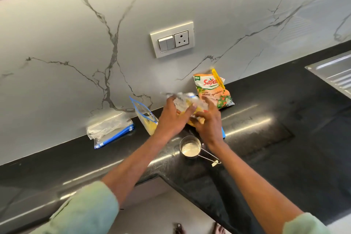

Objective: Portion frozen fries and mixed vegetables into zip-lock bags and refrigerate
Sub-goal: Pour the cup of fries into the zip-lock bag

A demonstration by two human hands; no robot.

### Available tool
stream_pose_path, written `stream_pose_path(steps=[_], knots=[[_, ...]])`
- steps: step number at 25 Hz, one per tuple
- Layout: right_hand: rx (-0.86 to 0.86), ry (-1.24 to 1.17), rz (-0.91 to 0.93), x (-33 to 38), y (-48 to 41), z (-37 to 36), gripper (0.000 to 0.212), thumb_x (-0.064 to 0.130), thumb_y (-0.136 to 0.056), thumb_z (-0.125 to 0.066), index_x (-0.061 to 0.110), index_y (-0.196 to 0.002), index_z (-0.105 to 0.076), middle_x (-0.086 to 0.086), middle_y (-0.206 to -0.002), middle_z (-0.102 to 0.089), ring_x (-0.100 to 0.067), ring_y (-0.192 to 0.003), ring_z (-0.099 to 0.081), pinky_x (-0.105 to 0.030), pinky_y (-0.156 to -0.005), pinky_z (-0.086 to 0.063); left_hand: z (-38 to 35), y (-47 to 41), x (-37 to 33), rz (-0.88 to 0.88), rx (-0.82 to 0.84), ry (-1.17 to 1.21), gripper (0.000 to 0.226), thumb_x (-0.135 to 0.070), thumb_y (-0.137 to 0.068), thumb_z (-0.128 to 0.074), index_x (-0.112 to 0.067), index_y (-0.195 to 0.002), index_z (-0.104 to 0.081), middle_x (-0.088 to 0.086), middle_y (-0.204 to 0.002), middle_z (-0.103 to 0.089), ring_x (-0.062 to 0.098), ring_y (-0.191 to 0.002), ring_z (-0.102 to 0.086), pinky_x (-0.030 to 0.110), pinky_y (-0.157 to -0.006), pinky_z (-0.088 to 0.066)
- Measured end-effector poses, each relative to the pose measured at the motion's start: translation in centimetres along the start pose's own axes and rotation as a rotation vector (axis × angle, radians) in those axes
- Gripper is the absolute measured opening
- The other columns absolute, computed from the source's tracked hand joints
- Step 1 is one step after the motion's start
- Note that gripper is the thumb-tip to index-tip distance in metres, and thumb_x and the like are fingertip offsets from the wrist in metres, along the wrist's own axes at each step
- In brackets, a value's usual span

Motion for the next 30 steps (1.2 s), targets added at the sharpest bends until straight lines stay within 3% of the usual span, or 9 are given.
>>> stream_pose_path(steps=[2, 4, 7, 12, 16, 19, 22, 26, 30], knots=[[0.062, 0.066, 0.120, 0.8, 2.4, -0.7, 0.015, 0.023, -0.075, -0.093, 0.017, -0.086, -0.084, -0.014, -0.150, -0.055, -0.035, -0.133, -0.054, -0.045, -0.103, -0.049, -1.2, -2.9, -0.3, 0.344, 0.117, 0.327, 0.069, -0.076, -0.080, -0.066, -0.018, -0.118, -0.056, 0.004, -0.113, -0.074, 0.022, -0.104, -0.072, 0.040, -0.090, -0.059], [0.117, 0.065, 0.083, 0.8, 4.0, -0.9, 0.018, 0.027, -0.077, -0.092, 0.019, -0.091, -0.084, -0.012, -0.152, -0.054, -0.033, -0.131, -0.056, -0.048, -0.100, -0.052, -1.8, -4.6, 0.5, 0.481, 0.116, 0.480, 0.058, -0.061, -0.091, -0.065, -0.010, -0.119, -0.063, 0.009, -0.100, -0.077, 0.022, -0.086, -0.075, 0.035, -0.072, -0.061], [0.116, -0.048, -0.047, 0.1, 4.9, 0.4, 0.029, 0.036, -0.082, -0.088, 0.024, -0.107, -0.080, -0.001, -0.160, -0.044, -0.020, -0.134, -0.054, -0.036, -0.103, -0.049, -2.1, -5.0, 2.1, 0.399, 0.028, 0.397, 0.042, -0.042, -0.103, -0.057, -0.005, -0.121, -0.063, 0.009, -0.098, -0.076, 0.020, -0.080, -0.075, 0.035, -0.068, -0.064], [-0.022, -0.226, -0.104, -1.0, 5.4, 3.0, 0.025, 0.033, -0.088, -0.084, 0.024, -0.109, -0.074, 0.005, -0.146, -0.053, -0.008, -0.131, -0.055, -0.020, -0.103, -0.046, -1.0, -5.8, 2.5, 0.358, -0.049, 0.266, 0.048, -0.052, -0.099, -0.049, -0.009, -0.115, -0.062, 0.012, -0.110, -0.073, 0.028, -0.095, -0.073, 0.050, -0.079, -0.064], [-0.118, -0.503, -0.619, -2.0, 5.4, 3.4, 0.047, 0.063, -0.089, -0.070, 0.027, -0.118, -0.064, 0.005, -0.125, -0.067, -0.014, -0.119, -0.064, -0.038, -0.098, -0.057, -1.0, -5.3, -1.3, 0.248, -0.102, 0.172, 0.032, -0.038, -0.106, -0.047, -0.009, -0.105, -0.061, 0.014, -0.109, -0.068, 0.030, -0.095, -0.070, 0.045, -0.075, -0.064], [-0.030, -0.713, -0.863, -2.9, 4.7, 3.7, 0.070, 0.080, -0.087, -0.053, 0.022, -0.126, -0.063, -0.008, -0.126, -0.070, -0.019, -0.113, -0.068, -0.046, -0.100, -0.056, -1.4, -4.3, -3.8, 0.077, -0.108, -0.027, 0.049, -0.044, -0.106, -0.044, -0.007, -0.084, -0.067, 0.010, -0.093, -0.073, 0.032, -0.090, -0.068, 0.038, -0.079, -0.054], [0.144, -0.994, -1.040, -3.3, 4.5, 4.2, 0.091, 0.089, -0.082, -0.045, 0.020, -0.140, -0.059, -0.014, -0.131, -0.069, -0.029, -0.118, -0.068, -0.052, -0.103, -0.054, -0.4, -3.5, -4.8, -0.031, -0.032, 0.013, 0.071, -0.068, -0.093, -0.043, -0.004, -0.089, -0.073, 0.013, -0.090, -0.077, 0.038, -0.087, -0.071, 0.051, -0.083, -0.058], [0.425, -1.469, -1.018, -2.7, 5.4, 3.9, 0.102, 0.090, -0.073, -0.062, 0.021, -0.148, -0.054, -0.024, -0.145, -0.059, -0.045, -0.134, -0.057, -0.068, -0.114, -0.040, 0.3, -1.4, -5.9, -0.135, 0.186, 0.309, 0.053, -0.050, -0.105, -0.047, -0.006, -0.108, -0.077, 0.010, -0.104, -0.079, 0.033, -0.096, -0.075, 0.046, -0.087, -0.060], [0.505, -1.382, -0.832, -4.0, 6.5, 4.2, 0.116, 0.052, -0.056, -0.100, 0.016, -0.152, -0.045, -0.023, -0.150, -0.054, -0.044, -0.138, -0.053, -0.066, -0.113, -0.042, -0.3, 0.2, -6.2, -0.091, 0.391, 0.507, 0.037, -0.032, -0.109, -0.044, -0.008, -0.113, -0.072, 0.004, -0.105, -0.079, 0.022, -0.096, -0.076, 0.034, -0.083, -0.062]])
Point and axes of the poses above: each hand's wrist, its own y-axis away from the middle knuckle, its own z-axis out of the back of the hand, x = y × z, the point moved 2 cm from there along -y, towards the middle knuckle
